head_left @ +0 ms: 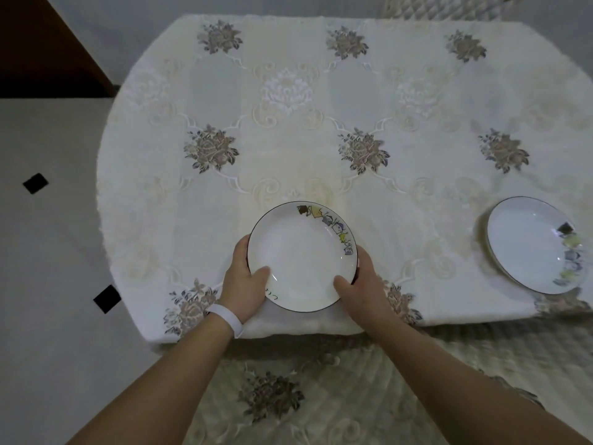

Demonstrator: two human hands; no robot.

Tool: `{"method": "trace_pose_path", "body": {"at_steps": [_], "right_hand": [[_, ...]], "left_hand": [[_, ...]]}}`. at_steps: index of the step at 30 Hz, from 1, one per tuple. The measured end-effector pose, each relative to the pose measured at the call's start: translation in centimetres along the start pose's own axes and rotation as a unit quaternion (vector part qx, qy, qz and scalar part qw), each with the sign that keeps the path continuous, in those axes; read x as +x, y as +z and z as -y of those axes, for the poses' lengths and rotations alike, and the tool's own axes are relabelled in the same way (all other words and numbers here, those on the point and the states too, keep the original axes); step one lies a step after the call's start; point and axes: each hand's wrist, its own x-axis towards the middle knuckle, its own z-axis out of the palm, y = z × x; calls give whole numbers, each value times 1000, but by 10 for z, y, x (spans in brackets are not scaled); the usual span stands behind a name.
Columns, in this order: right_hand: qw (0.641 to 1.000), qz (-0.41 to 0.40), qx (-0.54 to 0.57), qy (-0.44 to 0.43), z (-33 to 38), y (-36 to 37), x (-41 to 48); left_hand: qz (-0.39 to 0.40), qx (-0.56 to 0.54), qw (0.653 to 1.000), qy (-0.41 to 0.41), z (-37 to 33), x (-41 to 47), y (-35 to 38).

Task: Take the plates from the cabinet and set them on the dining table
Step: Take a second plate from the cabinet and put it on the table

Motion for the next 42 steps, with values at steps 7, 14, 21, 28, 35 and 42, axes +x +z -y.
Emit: {"method": "trace_pose_path", "body": {"at_steps": [7, 14, 21, 28, 35, 42], "right_hand": [[1000, -19, -19, 10, -8, 6, 10], [999, -34, -33, 13, -7, 10, 12], [1000, 14, -2, 8, -4, 2, 10], [1000, -4, -3, -14, 1, -14, -10], [979, -12, -111, -169, 17, -39, -44], [879, 2, -269, -393, 41, -70, -85]], "left_hand": [[12, 33, 999, 6, 9, 13, 0], [-4, 67, 998, -20, 6, 15, -1], [17, 115, 991, -60, 3, 9, -8], [7, 103, 992, -76, -10, -39, -22], [-1, 73, 997, 0, -37, -103, -34], [-30, 348, 923, 160, -56, -162, -38]]}}
